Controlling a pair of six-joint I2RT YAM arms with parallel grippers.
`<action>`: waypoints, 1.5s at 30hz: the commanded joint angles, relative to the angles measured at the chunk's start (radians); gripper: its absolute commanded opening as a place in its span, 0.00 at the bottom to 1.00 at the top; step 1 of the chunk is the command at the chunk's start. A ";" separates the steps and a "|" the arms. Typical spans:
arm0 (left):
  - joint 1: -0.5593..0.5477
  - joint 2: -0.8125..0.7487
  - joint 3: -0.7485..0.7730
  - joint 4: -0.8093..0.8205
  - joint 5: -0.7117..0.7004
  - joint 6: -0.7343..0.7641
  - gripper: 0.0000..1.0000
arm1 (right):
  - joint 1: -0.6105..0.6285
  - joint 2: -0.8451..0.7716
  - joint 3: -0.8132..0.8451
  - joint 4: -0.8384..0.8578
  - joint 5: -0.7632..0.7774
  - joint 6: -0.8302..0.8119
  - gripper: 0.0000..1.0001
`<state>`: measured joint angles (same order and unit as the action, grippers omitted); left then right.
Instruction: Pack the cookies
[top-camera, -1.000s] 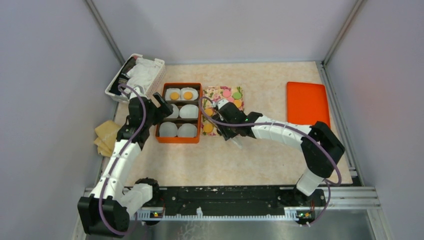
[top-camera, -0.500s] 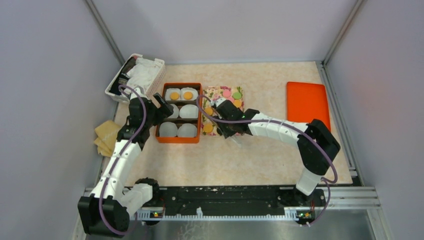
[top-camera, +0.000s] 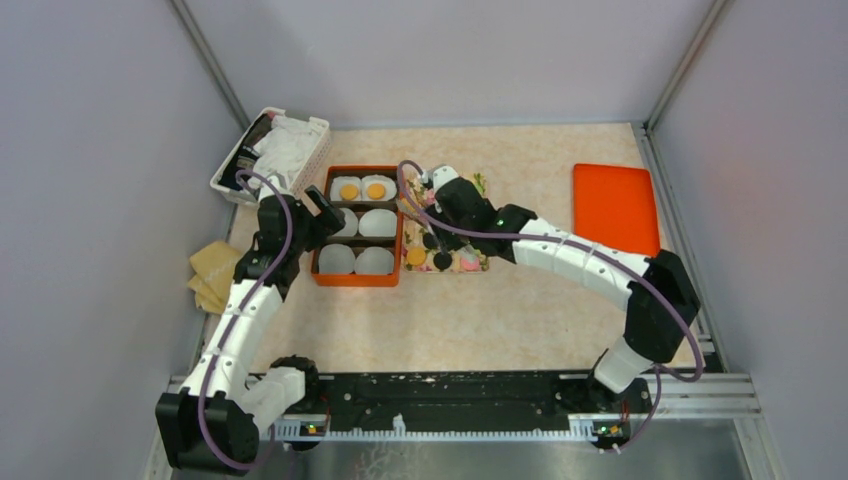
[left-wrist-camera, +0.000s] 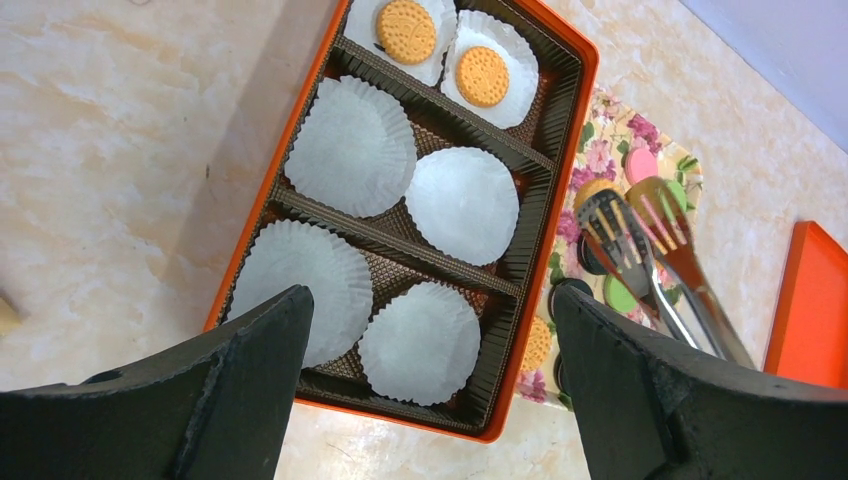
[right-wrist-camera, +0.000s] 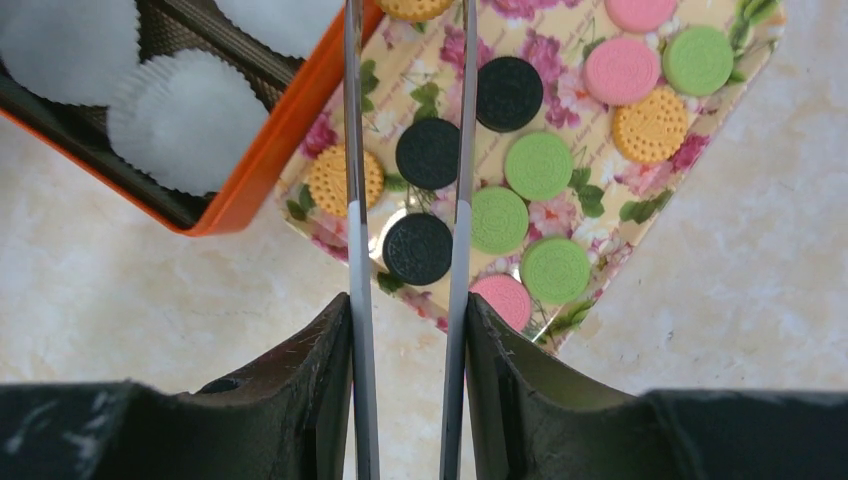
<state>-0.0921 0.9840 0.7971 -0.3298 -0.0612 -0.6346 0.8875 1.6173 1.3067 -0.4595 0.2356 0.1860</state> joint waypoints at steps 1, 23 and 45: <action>0.005 -0.012 0.003 0.034 -0.020 -0.016 0.96 | 0.042 -0.056 0.086 0.051 0.017 -0.001 0.00; 0.006 -0.026 0.003 0.018 -0.056 0.015 0.97 | 0.093 0.197 0.197 0.088 -0.031 -0.020 0.00; 0.006 -0.022 0.012 0.026 -0.024 0.021 0.97 | 0.095 -0.036 0.118 0.107 0.092 -0.019 0.32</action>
<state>-0.0921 0.9771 0.7971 -0.3325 -0.0967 -0.6250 0.9726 1.7397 1.4261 -0.3935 0.2340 0.1749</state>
